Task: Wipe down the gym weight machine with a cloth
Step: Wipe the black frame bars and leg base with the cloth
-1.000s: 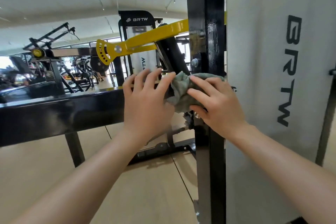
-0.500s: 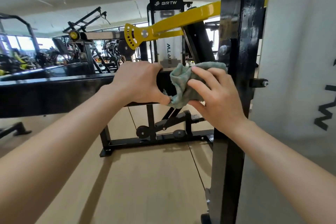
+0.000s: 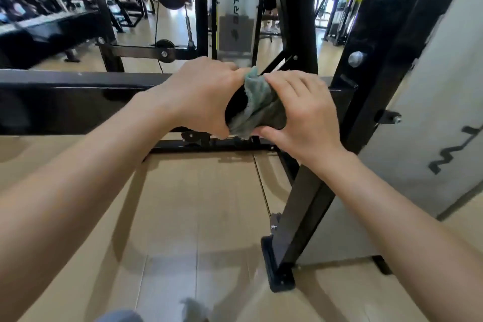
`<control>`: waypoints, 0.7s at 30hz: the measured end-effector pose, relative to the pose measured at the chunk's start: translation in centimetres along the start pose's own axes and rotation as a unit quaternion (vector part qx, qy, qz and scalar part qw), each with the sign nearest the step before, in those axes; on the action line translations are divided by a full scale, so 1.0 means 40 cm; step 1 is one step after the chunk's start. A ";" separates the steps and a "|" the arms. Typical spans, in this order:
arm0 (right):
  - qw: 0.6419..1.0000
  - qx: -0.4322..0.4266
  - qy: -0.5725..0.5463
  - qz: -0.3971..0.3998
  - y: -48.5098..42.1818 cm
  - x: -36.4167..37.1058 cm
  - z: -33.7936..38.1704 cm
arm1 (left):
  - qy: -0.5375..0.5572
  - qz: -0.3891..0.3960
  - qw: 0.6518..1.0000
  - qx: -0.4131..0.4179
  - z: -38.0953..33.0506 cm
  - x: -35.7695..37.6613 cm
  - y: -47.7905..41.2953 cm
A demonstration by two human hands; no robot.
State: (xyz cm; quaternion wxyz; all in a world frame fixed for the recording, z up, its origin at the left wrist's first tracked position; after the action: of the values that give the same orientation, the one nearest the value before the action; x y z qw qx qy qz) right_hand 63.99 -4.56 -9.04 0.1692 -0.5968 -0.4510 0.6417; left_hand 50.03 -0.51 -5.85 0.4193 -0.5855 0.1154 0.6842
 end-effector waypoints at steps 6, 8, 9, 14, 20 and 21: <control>0.996 0.029 -0.016 0.081 -0.058 0.001 0.029 | 0.201 0.102 0.974 0.003 0.037 -0.042 0.012; 0.992 0.043 -0.019 0.117 -0.062 0.004 0.032 | 0.265 0.064 0.961 -0.046 0.042 -0.061 0.040; 0.990 0.047 -0.020 0.131 -0.062 0.002 0.031 | 0.293 0.019 0.952 -0.088 0.044 -0.069 0.066; 0.976 0.051 -0.030 0.208 -0.079 -0.015 0.025 | 0.459 -0.077 0.788 -0.402 -0.047 -0.047 0.270; 0.934 0.058 -0.093 0.339 -0.107 -0.040 0.018 | 0.777 0.030 0.204 -0.594 -0.239 0.062 0.219; 0.927 0.057 -0.108 0.353 -0.111 -0.042 0.014 | 0.801 0.010 0.126 -0.585 -0.254 0.064 0.190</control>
State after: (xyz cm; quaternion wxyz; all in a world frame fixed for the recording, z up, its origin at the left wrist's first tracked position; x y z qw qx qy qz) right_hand 62.44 -3.65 -4.59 -0.0845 -0.6335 -0.1888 0.7455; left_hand 51.90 -10.72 -13.61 -0.3887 -0.8661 -0.0445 -0.3111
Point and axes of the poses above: each hand's wrist, its own y-axis away from the middle knuckle, its own x-axis out of the palm, z = x × y, the point moved 7 cm from there along -y, towards the middle knuckle, and after that the axes turned 2 degrees about -y, right-handed, at the moved point
